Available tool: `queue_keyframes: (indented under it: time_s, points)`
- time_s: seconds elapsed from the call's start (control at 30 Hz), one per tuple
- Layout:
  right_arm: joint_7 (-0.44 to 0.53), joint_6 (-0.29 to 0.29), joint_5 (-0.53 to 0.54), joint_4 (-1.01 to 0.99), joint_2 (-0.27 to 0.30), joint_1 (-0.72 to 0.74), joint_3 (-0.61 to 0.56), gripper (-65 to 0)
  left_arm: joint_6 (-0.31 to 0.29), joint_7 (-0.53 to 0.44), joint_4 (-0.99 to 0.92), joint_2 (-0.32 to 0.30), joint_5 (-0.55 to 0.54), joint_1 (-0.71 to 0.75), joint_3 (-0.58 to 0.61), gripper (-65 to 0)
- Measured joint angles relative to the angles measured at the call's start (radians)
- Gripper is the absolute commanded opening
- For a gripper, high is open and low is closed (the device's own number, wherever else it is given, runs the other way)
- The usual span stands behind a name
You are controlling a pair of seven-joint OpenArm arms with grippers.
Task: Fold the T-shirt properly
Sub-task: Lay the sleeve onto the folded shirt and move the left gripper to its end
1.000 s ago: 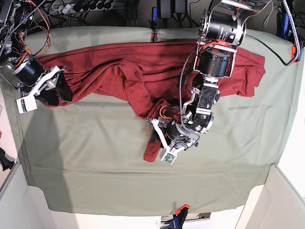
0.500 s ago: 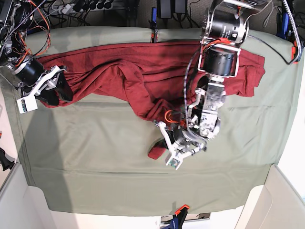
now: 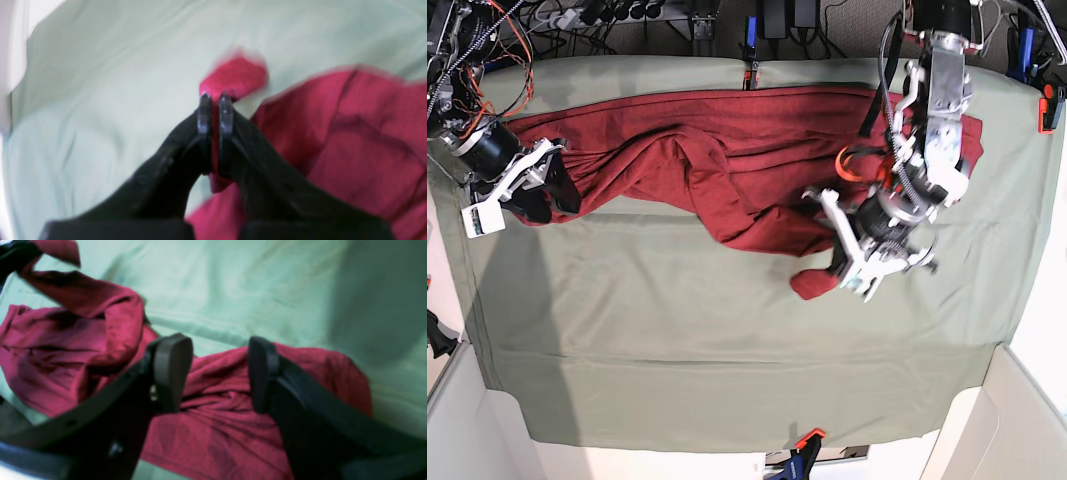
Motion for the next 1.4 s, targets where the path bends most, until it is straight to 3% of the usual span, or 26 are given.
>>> queue_keyframes:
  time_s: [0.2, 0.4, 0.73, 1.17, 1.2, 1.33, 1.4]
  points:
    - [0.0, 0.0, 0.001, 0.0, 0.0, 0.0, 0.0, -34.2, 0.004, 0.019, 0.113, -0.003, 0.005, 0.155, -0.204, -65.0]
    - [0.005, 0.0, 0.002, 0.0, 0.0, 0.0, 0.0, -34.2, 0.001, 0.02, 0.135, -0.002, -0.067, 0.248, -0.301, -65.0]
    - [0.012, 0.0, 0.001, 0.0, 0.0, 0.001, 0.0, -34.2, 0.002, 0.027, 0.136, -0.002, -0.071, 0.357, -0.319, -65.0]
    - [0.013, 0.0, 0.001, 0.0, 0.001, 0.001, 0.0, -34.2, 0.002, 0.017, 0.136, -0.029, 0.009, 0.449, -0.32, -65.0]
    - [0.013, 0.0, 0.001, 0.0, 0.001, 0.001, 0.0, -34.2, 0.002, 0.009, 0.135, -0.035, 0.007, 0.45, -0.32, -63.3]
    - [0.013, 0.0, 0.001, 0.0, 0.001, 0.001, 0.0, -34.2, 0.006, -0.003, 0.096, -0.044, 0.008, 0.452, -0.321, -36.4]
    - [0.013, 0.0, 0.001, 0.0, 0.001, 0.001, 0.0, -34.2, 0.069, -0.027, 0.069, -0.044, 0.007, 0.452, -0.324, -31.1]
